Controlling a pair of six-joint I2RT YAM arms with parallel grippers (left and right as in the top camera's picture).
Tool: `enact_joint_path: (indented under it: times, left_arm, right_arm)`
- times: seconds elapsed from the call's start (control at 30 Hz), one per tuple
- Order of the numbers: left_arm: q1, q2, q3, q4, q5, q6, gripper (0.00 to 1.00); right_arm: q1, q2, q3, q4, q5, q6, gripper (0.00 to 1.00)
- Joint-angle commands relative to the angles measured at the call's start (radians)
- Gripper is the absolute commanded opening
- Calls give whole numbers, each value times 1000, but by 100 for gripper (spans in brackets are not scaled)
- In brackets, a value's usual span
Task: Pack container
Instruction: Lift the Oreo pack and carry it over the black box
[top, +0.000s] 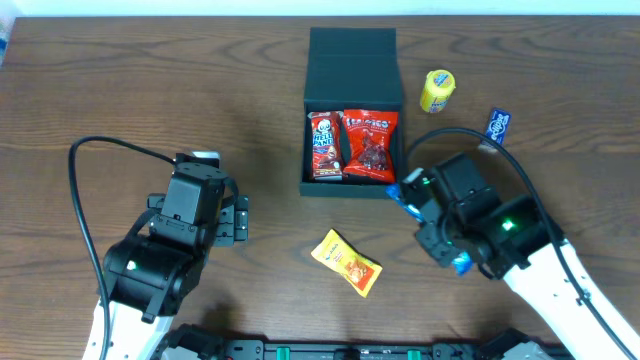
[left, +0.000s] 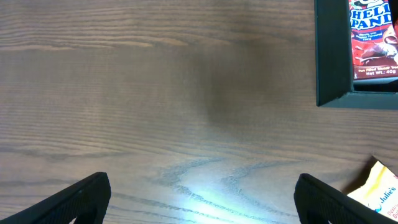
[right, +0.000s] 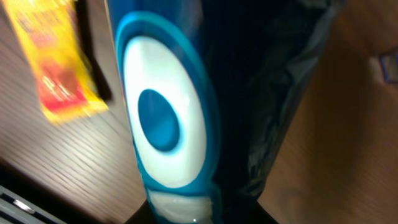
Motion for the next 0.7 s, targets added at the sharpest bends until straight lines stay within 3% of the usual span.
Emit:
enact_joint_path:
  times: [0.0, 0.33, 0.67]
  left_arm:
    - [4, 2, -3, -2, 0, 6, 95]
    - [4, 2, -3, -2, 0, 6, 95]
    - [4, 2, -3, -2, 0, 6, 95]
  right_arm:
    - [69, 21, 69, 16, 2, 218, 1]
    - [189, 257, 258, 97, 6, 474, 1]
    - [166, 392, 333, 307, 262, 767, 1]
